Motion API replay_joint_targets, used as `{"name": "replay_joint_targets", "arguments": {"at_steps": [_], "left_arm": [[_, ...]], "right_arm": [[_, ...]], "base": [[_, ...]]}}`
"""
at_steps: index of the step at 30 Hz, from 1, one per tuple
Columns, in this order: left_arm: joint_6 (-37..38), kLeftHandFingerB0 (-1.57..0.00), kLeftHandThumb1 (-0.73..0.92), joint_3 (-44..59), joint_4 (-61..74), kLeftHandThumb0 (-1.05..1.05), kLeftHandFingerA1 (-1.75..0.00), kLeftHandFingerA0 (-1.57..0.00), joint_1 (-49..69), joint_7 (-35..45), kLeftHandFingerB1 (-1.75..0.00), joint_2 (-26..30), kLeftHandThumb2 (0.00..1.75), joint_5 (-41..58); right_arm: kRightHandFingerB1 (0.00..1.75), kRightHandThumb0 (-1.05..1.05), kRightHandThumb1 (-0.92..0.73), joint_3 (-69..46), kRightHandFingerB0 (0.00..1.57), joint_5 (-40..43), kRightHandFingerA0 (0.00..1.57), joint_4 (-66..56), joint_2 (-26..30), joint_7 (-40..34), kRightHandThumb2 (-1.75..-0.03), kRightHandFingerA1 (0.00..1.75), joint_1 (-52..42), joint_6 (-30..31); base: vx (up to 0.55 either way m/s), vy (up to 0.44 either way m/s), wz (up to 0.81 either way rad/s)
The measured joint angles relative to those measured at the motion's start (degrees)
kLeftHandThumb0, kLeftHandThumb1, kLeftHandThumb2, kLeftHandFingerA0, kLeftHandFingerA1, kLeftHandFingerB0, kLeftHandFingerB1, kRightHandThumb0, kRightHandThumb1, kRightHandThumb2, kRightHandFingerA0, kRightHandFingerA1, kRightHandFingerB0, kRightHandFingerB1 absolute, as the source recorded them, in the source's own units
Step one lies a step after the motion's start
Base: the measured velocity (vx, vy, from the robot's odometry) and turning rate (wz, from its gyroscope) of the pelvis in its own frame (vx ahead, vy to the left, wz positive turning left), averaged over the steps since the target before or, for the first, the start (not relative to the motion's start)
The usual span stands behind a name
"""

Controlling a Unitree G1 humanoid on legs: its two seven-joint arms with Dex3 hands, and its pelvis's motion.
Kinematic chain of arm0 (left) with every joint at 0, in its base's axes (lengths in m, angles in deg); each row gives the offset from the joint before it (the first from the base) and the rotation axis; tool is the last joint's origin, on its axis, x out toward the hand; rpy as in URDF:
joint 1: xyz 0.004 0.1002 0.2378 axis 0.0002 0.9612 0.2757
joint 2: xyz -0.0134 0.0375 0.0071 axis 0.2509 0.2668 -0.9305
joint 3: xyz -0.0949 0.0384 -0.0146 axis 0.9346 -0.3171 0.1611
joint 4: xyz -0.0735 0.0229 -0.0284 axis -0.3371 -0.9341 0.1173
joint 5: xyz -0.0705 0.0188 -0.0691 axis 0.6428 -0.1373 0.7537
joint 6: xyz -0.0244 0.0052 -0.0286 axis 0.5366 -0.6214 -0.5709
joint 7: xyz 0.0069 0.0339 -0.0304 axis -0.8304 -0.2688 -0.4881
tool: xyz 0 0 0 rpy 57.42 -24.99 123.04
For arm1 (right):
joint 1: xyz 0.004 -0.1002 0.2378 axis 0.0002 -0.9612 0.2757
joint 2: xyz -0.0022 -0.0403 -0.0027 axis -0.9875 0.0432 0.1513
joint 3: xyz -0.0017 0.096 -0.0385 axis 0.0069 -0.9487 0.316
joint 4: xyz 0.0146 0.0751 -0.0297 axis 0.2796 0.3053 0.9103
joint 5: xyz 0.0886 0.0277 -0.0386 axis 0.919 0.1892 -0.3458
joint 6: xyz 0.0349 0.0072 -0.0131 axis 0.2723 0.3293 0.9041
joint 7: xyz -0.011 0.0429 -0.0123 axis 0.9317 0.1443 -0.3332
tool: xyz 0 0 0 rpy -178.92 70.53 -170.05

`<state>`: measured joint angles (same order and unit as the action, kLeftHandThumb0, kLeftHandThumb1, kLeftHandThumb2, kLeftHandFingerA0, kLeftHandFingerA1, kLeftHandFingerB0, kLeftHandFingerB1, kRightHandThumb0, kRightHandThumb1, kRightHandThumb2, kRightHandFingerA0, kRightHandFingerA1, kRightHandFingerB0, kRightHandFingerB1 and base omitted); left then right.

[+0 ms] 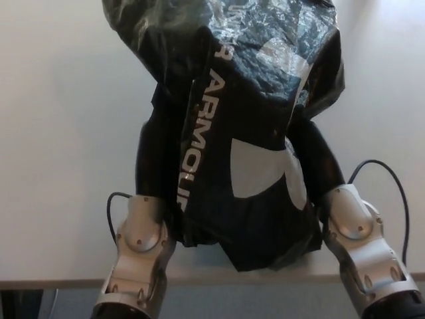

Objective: A plastic bag is kept in the middle of the desk and the robot uses both its hands to grab the bag from the left and right and brings its hands close together to compress the bag

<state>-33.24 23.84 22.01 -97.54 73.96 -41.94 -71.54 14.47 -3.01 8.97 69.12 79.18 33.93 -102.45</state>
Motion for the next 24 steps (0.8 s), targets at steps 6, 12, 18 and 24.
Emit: {"name": "replay_joint_targets", "arguments": {"at_steps": [6,12,18,24], "left_arm": [[-1.2,-0.26,0.71,2.7,8.5,-0.68,-0.67,-0.44,3.8,-2.1,-0.5,2.4,1.09,-1.1],[-1.7,-0.44,0.87,6.6,20.0,-0.59,-0.67,-0.59,7.7,-2.1,-0.39,7.4,0.66,-0.8],[-3.9,-0.49,0.84,9.0,32.4,-0.62,-0.67,-0.69,19.9,1.7,-0.4,12.8,0.65,2.8],[-4.1,-0.52,0.81,10.4,34.1,-0.62,-0.69,-0.71,29.5,5.7,-0.4,13.7,0.65,7.9]], "right_arm": [[0.16,-0.83,-0.8,-0.8,0.0,-1.0,0.01,-9.8,7.4,1.3,-1.2,0.31,-3.7,1.9],[0.22,-0.8,-0.77,-3.8,0.02,-1.3,0.0,-17.2,13.0,2.2,-1.18,0.4,-7.6,2.6],[0.25,-0.73,-0.75,-10.8,0.0,1.2,0.01,-22.1,16.0,3.2,-1.15,0.4,-15.7,2.0],[0.18,-0.85,-0.81,-13.8,0.07,3.1,0.07,-23.4,16.2,4.1,-1.15,0.39,-22.9,1.5]], "base": [[0.0,0.0,0.0],[0.0,0.0,0.0],[0.0,0.0,0.0],[0.0,0.0,0.0]]}}
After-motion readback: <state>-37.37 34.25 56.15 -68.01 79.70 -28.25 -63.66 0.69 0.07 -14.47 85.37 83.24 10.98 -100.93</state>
